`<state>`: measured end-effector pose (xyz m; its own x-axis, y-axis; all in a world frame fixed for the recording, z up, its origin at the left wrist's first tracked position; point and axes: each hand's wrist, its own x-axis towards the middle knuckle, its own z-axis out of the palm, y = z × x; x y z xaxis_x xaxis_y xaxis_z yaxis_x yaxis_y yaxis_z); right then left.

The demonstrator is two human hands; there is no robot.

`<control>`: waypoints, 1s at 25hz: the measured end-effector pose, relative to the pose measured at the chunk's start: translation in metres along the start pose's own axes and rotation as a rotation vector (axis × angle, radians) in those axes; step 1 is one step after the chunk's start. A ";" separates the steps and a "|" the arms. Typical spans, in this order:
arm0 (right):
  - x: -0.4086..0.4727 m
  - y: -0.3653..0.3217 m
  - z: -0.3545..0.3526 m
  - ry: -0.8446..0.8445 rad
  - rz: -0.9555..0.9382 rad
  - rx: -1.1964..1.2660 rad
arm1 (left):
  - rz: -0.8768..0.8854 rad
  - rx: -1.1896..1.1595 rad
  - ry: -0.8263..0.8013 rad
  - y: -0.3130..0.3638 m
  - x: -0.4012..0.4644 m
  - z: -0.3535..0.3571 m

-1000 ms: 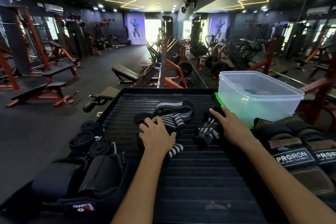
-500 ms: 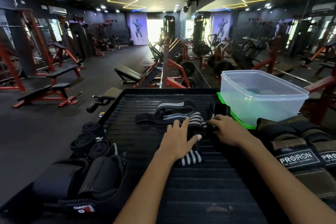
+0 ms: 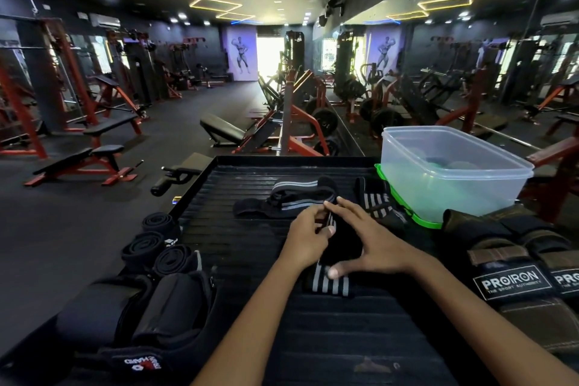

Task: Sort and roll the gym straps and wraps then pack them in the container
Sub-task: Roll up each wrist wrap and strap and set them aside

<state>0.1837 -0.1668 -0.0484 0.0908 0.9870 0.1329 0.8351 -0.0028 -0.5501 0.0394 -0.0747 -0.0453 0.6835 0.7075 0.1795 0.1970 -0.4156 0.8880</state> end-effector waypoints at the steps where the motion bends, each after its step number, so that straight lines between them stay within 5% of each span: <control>1: 0.001 -0.002 0.003 0.017 0.006 -0.045 | -0.042 -0.092 0.025 0.000 0.000 -0.002; 7: 0.004 -0.013 0.002 0.205 -0.089 -0.154 | -0.092 -0.405 0.147 0.007 0.001 -0.003; 10: 0.002 -0.012 -0.013 0.408 -0.153 -0.240 | 0.062 0.091 0.293 0.002 0.001 -0.008; 13: 0.001 -0.001 -0.027 0.695 -0.131 -0.436 | -0.017 0.725 0.143 -0.010 -0.004 -0.013; 16: -0.002 0.015 -0.027 0.557 0.175 -0.680 | -0.183 0.836 -0.121 -0.020 -0.004 -0.013; 18: -0.004 0.019 -0.025 0.390 0.333 -0.724 | -0.195 0.860 -0.146 -0.023 -0.003 -0.013; 25: 0.006 0.010 -0.012 0.525 0.239 -0.791 | -0.148 0.896 -0.104 -0.020 -0.005 -0.013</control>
<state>0.1990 -0.1628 -0.0430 0.3751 0.7498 0.5451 0.8684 -0.4899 0.0762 0.0228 -0.0629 -0.0582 0.6595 0.7516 0.0126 0.7297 -0.6441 0.2296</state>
